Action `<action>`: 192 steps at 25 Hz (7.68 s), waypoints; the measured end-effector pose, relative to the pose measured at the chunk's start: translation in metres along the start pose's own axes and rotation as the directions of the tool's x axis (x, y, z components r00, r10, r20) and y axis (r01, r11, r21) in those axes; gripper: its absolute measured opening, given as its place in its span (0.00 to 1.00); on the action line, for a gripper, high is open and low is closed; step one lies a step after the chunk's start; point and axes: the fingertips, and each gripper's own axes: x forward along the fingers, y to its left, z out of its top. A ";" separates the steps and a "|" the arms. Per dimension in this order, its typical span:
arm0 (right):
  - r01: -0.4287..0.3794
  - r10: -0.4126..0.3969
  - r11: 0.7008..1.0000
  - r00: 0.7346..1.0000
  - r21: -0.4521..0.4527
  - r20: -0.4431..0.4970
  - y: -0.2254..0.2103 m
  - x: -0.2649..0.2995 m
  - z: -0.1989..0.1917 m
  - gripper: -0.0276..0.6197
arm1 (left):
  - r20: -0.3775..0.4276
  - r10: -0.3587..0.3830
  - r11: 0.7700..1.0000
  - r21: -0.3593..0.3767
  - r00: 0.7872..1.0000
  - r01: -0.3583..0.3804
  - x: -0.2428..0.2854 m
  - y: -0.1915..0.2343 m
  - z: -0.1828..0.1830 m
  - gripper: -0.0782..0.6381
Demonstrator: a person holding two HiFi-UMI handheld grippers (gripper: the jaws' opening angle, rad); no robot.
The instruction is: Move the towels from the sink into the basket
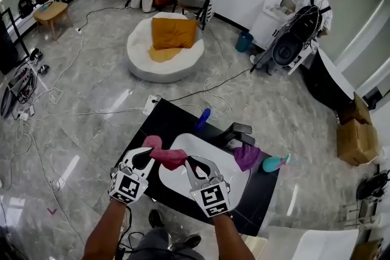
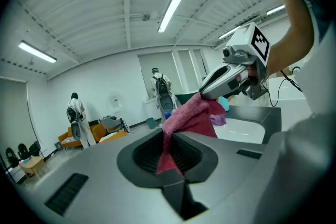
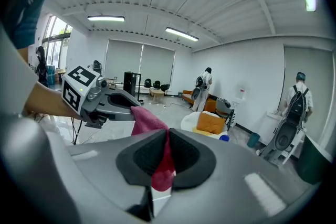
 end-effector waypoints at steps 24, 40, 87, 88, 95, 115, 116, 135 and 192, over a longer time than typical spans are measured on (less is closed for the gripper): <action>0.290 -0.290 0.957 0.949 0.017 0.128 -0.115 -0.259 0.017 0.08 | 0.157 -0.204 0.961 0.221 0.966 0.167 0.031 -0.186 0.214 0.16; 0.441 -0.445 0.896 0.883 0.057 0.147 -0.153 -0.458 -0.037 0.08 | 0.201 -0.355 0.901 0.332 0.913 0.277 0.039 -0.372 0.303 0.16; 0.937 -0.929 0.289 0.324 0.196 -0.179 -0.185 -0.865 -0.203 0.08 | 0.146 -0.942 0.322 0.639 0.301 0.698 0.087 -0.806 0.447 0.16; 0.943 -0.934 0.268 0.304 0.195 -0.188 -0.180 -0.872 -0.206 0.08 | 0.144 -0.949 0.304 0.644 0.279 0.702 0.083 -0.815 0.447 0.16; 0.972 -0.953 0.139 0.183 0.188 -0.243 -0.146 -0.917 -0.220 0.08 | 0.109 -0.983 0.182 0.676 0.147 0.714 0.054 -0.866 0.448 0.16; 0.982 -0.937 -0.046 0.021 0.182 -0.348 -0.026 -1.126 -0.316 0.08 | -0.003 -1.000 -0.023 0.714 -0.030 0.699 -0.067 -1.096 0.443 0.16; 0.982 -0.930 -0.056 0.014 0.179 -0.367 -0.021 -1.134 -0.323 0.08 | -0.008 -0.999 -0.031 0.713 -0.036 0.700 -0.069 -1.106 0.442 0.16; 0.937 -0.894 -0.219 -0.080 0.274 -0.442 0.023 -1.172 -0.493 0.08 | -0.201 -0.976 -0.203 0.694 -0.085 0.691 -0.059 -1.243 0.311 0.16; 0.818 -0.738 -0.433 -0.080 0.379 -0.670 0.112 -1.029 -1.038 0.09 | -0.531 -0.835 -0.452 0.507 -0.147 0.734 0.080 -1.452 -0.184 0.16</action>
